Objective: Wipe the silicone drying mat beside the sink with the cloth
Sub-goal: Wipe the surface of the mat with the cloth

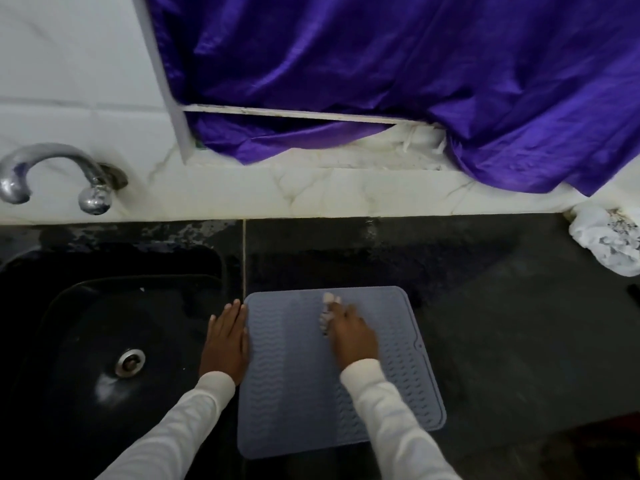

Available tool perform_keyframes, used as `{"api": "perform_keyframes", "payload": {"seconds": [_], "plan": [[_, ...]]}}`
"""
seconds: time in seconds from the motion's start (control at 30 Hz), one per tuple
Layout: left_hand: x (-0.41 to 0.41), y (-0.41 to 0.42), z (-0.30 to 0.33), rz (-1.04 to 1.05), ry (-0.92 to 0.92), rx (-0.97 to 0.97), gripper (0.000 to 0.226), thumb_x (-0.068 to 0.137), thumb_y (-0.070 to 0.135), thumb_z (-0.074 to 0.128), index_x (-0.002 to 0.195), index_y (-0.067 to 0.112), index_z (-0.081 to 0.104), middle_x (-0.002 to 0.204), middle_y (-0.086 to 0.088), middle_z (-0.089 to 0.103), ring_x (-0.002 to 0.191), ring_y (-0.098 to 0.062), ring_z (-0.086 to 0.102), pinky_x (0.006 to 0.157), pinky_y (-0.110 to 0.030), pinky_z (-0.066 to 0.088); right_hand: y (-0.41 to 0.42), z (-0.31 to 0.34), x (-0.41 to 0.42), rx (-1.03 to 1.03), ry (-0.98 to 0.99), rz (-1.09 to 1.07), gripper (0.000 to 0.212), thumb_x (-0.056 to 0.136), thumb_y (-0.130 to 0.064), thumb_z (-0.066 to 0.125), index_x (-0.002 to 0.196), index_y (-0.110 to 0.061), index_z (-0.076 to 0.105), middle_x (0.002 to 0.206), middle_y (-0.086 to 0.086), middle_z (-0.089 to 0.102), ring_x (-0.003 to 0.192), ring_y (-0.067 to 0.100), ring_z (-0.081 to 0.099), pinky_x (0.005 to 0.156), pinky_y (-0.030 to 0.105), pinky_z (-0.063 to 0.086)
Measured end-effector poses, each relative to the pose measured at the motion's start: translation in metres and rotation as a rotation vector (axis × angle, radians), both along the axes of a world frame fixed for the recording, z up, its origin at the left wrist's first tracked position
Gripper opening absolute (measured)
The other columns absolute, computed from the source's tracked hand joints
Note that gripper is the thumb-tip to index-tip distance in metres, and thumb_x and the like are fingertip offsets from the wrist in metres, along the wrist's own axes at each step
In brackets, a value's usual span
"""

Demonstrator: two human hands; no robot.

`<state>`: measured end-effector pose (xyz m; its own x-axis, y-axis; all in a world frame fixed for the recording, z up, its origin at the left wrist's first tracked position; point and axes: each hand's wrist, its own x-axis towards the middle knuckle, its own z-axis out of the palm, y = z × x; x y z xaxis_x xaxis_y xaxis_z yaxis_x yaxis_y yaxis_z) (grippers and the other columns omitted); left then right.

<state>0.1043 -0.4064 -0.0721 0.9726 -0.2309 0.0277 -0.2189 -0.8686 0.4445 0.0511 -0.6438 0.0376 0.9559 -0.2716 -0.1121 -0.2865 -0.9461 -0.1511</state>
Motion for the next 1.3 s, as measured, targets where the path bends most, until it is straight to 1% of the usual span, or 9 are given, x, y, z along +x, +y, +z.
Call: {"api": "perform_keyframes", "payload": {"seconds": [0.13, 0.23, 0.3, 0.5, 0.7, 0.8, 1.03, 1.17, 1.3], "plan": [[0.002, 0.005, 0.001, -0.021, 0.043, 0.084, 0.061, 0.093, 0.037, 0.025, 0.149, 0.013, 0.027, 0.155, 0.000, 0.018, 0.144, -0.021, 0.021, 0.119, -0.038, 0.001, 0.100, -0.008, 0.011, 0.191, 0.195, 0.200, 0.056, 0.065, -0.024, 0.083, 0.117, -0.014, 0.067, 0.105, 0.010, 0.069, 0.062, 0.019, 0.069, 0.046, 0.026, 0.051], [0.003, 0.009, -0.002, -0.059, 0.067, 0.077, 0.062, 0.088, 0.035, 0.037, 0.144, 0.007, 0.036, 0.151, -0.010, 0.034, 0.138, -0.027, 0.034, 0.117, -0.037, -0.002, 0.135, -0.037, 0.008, 0.175, 0.246, 0.199, 0.058, 0.100, -0.016, 0.041, 0.152, -0.009, 0.016, 0.157, 0.018, 0.017, 0.117, 0.030, 0.057, 0.089, 0.041, 0.049], [0.003, 0.010, -0.002, -0.054, 0.078, 0.073, 0.060, 0.090, 0.034, 0.038, 0.143, 0.007, 0.036, 0.151, -0.010, 0.035, 0.138, -0.026, 0.034, 0.117, -0.036, -0.004, 0.136, -0.050, 0.008, 0.153, 0.218, 0.191, 0.059, 0.102, -0.012, 0.030, 0.153, -0.011, -0.001, 0.160, 0.016, 0.000, 0.130, 0.032, 0.045, 0.097, 0.046, 0.046], [0.004, 0.008, -0.003, -0.043, 0.075, 0.086, 0.058, 0.091, 0.027, 0.048, 0.145, 0.008, 0.035, 0.152, -0.009, 0.034, 0.140, -0.023, 0.030, 0.117, -0.033, -0.010, 0.135, -0.049, 0.009, 0.042, 0.176, 0.192, 0.077, 0.055, -0.017, 0.089, 0.126, -0.006, 0.060, 0.116, 0.016, 0.067, 0.061, 0.019, 0.070, 0.041, 0.030, 0.051], [0.006, 0.005, -0.002, -0.034, 0.047, 0.105, 0.054, 0.095, 0.030, 0.034, 0.145, 0.009, 0.035, 0.152, -0.008, 0.033, 0.140, -0.024, 0.029, 0.117, -0.035, -0.005, 0.128, -0.040, 0.010, 0.020, 0.151, 0.220, 0.081, 0.050, -0.024, 0.092, 0.122, -0.008, 0.059, 0.104, 0.014, 0.070, 0.059, 0.021, 0.068, 0.039, 0.029, 0.049], [0.006, 0.003, -0.001, -0.027, 0.003, 0.065, 0.054, 0.097, 0.033, 0.024, 0.145, 0.012, 0.034, 0.153, -0.006, 0.032, 0.142, -0.020, 0.023, 0.118, -0.035, -0.002, 0.100, -0.040, 0.009, 0.032, 0.168, 0.174, 0.054, 0.096, -0.023, 0.050, 0.145, -0.015, 0.030, 0.138, 0.017, 0.044, 0.100, 0.033, 0.062, 0.076, 0.043, 0.053], [0.006, 0.004, -0.006, -0.025, -0.001, 0.005, 0.057, 0.098, 0.039, 0.017, 0.149, 0.016, 0.026, 0.156, -0.003, 0.023, 0.145, -0.014, 0.011, 0.119, -0.043, 0.006, 0.001, -0.046, -0.002, 0.072, 0.191, 0.009, 0.056, 0.103, -0.029, 0.028, 0.152, -0.034, 0.003, 0.138, 0.014, 0.041, 0.110, 0.037, 0.055, 0.091, 0.048, 0.046], [0.006, 0.002, -0.005, -0.012, 0.004, 0.021, 0.059, 0.096, 0.040, 0.015, 0.148, 0.015, 0.029, 0.155, -0.004, 0.026, 0.144, -0.017, 0.015, 0.119, -0.046, 0.008, -0.050, -0.041, -0.008, 0.132, 0.176, -0.149, 0.048, 0.101, -0.043, 0.023, 0.148, -0.033, 0.019, 0.134, 0.013, 0.047, 0.108, 0.038, 0.056, 0.094, 0.048, 0.046], [0.006, -0.001, -0.005, -0.003, 0.023, 0.027, 0.061, 0.095, 0.042, 0.015, 0.148, 0.016, 0.029, 0.156, -0.004, 0.026, 0.144, -0.017, 0.016, 0.119, -0.044, 0.006, -0.116, -0.042, -0.017, 0.193, 0.175, -0.395, 0.087, 0.080, -0.082, 0.000, 0.144, -0.032, 0.032, 0.134, 0.011, 0.050, 0.113, 0.038, 0.055, 0.096, 0.045, 0.041]]}}
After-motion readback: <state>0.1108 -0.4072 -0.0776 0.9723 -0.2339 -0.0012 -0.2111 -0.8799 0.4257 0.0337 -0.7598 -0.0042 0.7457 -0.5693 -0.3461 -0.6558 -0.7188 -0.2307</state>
